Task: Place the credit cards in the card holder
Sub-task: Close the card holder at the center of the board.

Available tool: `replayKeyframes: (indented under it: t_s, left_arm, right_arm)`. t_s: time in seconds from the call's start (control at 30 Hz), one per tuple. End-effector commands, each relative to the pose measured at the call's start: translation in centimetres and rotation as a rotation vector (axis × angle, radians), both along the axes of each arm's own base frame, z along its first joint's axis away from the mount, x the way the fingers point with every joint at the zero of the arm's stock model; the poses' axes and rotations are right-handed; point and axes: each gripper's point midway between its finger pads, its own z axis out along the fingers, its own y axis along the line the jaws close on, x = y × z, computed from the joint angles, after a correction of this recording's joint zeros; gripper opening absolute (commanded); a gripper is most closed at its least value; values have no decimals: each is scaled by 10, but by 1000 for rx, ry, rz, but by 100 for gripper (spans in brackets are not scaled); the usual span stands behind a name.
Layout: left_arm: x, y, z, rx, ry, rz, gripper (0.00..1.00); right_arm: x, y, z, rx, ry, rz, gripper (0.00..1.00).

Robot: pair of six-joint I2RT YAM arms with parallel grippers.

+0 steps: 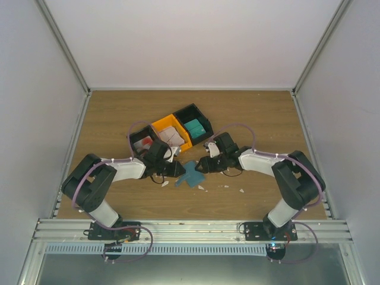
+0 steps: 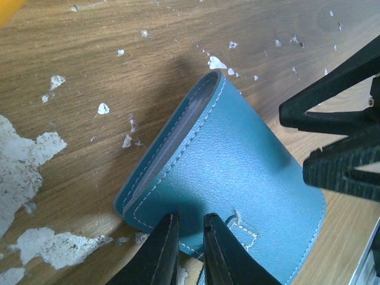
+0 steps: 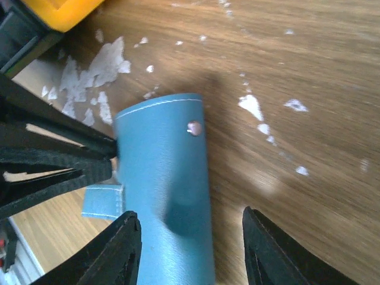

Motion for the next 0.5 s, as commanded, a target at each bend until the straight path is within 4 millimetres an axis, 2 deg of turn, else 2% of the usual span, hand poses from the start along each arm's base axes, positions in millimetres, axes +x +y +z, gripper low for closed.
replayKeyframes:
  t_s: [0.0, 0.23, 0.47]
  left_arm:
    - [-12, 17, -32, 101, 45, 10, 16]
    - [-16, 24, -45, 131, 71, 27, 14]
    - [-21, 28, -48, 132, 78, 34, 13]
  right_arm:
    - [-2, 19, 5, 116, -5, 86, 49]
    - [-14, 36, 3, 282, 28, 146, 45]
    - [-23, 44, 0, 373, 85, 173, 34]
